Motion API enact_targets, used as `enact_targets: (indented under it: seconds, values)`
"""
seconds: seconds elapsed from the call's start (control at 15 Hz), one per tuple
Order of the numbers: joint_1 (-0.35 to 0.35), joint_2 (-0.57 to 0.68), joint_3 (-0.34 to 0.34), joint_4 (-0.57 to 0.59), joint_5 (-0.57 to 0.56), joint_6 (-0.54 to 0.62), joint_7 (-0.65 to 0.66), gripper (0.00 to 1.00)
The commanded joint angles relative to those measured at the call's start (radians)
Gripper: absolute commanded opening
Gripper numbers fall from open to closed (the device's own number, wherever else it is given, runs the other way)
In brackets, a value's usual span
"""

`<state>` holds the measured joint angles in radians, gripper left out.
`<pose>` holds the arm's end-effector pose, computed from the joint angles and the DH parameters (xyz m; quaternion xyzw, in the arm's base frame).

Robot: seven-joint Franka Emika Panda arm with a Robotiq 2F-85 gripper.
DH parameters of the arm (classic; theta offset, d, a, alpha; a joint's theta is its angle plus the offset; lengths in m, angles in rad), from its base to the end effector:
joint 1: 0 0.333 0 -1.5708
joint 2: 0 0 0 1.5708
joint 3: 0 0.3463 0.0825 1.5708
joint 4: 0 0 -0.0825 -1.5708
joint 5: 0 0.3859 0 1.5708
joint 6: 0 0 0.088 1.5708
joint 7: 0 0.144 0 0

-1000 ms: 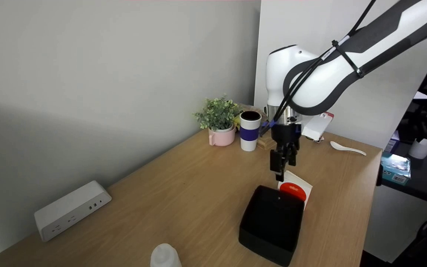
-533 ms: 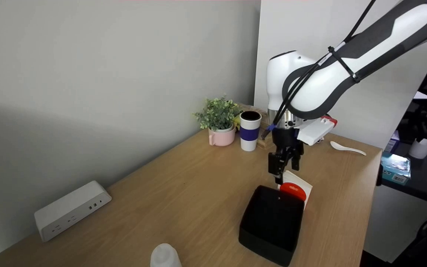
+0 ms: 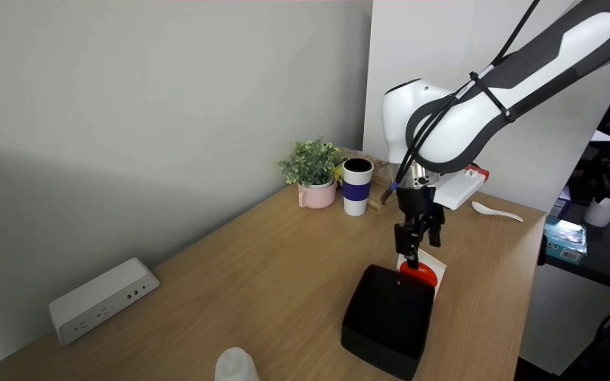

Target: Pick up the small white book from the table and put it in the black lunch box.

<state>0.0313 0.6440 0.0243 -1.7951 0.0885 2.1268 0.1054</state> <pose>0.6247 0.0410 0.1555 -0.9855 0.0547 0.1582 0.0284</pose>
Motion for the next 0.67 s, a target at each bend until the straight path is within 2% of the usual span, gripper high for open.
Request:
enact_targets:
  seconds: [0.0, 0.27, 0.6]
  values:
    - [-0.001, 0.015, -0.003, 0.005, -0.073, -0.102, -0.115, 1.00]
    - [0.014, 0.032, -0.013, 0.002, -0.217, -0.169, -0.207, 1.00]
    - [0.009, 0.048, -0.001, -0.002, -0.324, -0.144, -0.299, 1.00]
